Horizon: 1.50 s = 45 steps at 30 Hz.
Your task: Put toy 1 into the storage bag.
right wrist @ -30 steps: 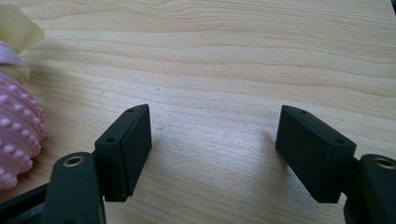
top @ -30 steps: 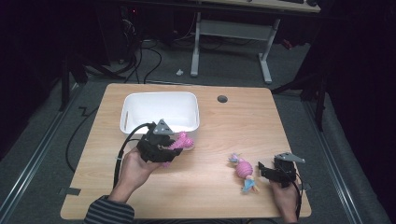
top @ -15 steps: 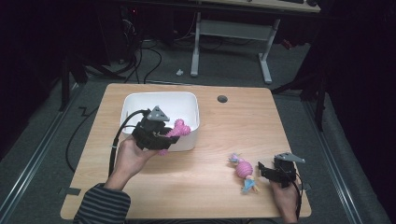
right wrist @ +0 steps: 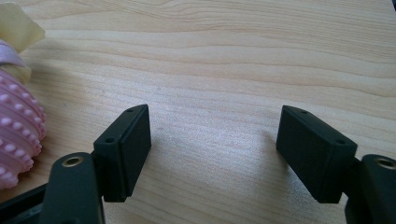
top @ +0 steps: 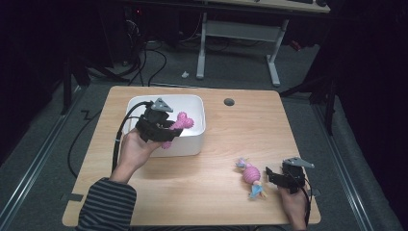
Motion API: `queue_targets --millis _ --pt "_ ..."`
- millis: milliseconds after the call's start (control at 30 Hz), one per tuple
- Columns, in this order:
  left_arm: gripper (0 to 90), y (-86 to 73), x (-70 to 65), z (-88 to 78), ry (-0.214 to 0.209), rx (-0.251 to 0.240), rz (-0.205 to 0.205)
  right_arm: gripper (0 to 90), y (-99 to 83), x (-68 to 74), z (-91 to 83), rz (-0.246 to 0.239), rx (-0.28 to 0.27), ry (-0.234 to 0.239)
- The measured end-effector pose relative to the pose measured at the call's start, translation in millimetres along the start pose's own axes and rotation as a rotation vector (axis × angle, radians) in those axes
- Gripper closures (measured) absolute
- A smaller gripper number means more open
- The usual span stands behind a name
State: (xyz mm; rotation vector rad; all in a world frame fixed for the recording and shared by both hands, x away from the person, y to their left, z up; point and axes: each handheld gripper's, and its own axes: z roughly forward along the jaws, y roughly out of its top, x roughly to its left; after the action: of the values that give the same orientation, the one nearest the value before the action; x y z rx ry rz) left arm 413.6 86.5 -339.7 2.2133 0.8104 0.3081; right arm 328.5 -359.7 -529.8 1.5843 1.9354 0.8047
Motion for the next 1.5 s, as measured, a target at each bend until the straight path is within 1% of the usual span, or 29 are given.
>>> queue_targets --millis 33,167,267,400,467,500,533,567,667,833,933,1000,1033,1200,1300,1500 --pt "59.4 0.0 0.0 0.0 0.0 0.0 0.0 26.6 0.0 0.0 0.0 0.0 0.0 0.0" --pt "59.3 2.3 8.9 -0.2 0.018 -0.01 -0.019 26.6 0.0 -0.1 0.0 -0.001 0.0 0.001" --pt "59.2 4.0 14.2 0.0 0.045 0.0 -0.016 26.6 0.0 0.0 0.0 -0.001 0.0 0.001" --pt "59.2 6.1 20.0 0.4 0.065 0.004 -0.015 26.6 0.0 -0.1 0.0 -0.001 0.0 0.0" --pt "59.2 6.9 23.4 2.7 0.08 0.01 -0.016 26.5 0.0 -0.1 0.0 -0.001 0.0 0.001" --pt "59.1 6.9 23.4 2.7 0.08 0.01 -0.016 26.5 0.0 -0.1 0.0 -0.001 0.0 0.001" --pt "59.1 7.1 25.9 5.5 0.092 0.019 -0.014 26.6 0.0 0.0 0.0 0.0 0.0 0.001" --pt "59.1 7.1 25.9 5.5 0.092 0.019 -0.014 26.6 0.0 0.0 0.0 0.0 0.0 0.001" --pt "59.0 7.5 29.9 11.1 0.114 0.034 -0.01 26.6 0.0 -0.1 0.0 -0.001 0.0 0.001" --pt "58.9 7.5 34.8 17.0 0.121 0.05 -0.018 26.6 0.0 0.0 0.0 0.0 0.0 0.001" --pt "58.9 7.3 36.9 22.5 0.137 0.061 -0.018 26.6 0.0 0.0 0.0 0.0 0.0 0.0" --pt "58.9 7.3 38.5 24.9 0.139 0.064 -0.019 26.6 0.0 0.0 0.0 0.0 0.0 0.0" --pt "58.8 7.4 39.6 27.0 0.136 0.066 -0.025 26.5 0.0 0.0 0.0 0.0 0.0 0.0" --pt "58.7 6.9 40.6 32.4 0.144 0.084 -0.017 26.5 0.0 0.0 0.0 0.0 0.0 0.0" --pt "58.7 6.6 42.4 35.1 0.15 0.09 -0.019 26.6 0.0 0.0 0.0 0.0 0.0 0.0" --pt "58.5 3.1 45.5 39.5 0.149 0.097 -0.028 26.5 0.0 0.0 0.0 0.0 0.0 0.0"
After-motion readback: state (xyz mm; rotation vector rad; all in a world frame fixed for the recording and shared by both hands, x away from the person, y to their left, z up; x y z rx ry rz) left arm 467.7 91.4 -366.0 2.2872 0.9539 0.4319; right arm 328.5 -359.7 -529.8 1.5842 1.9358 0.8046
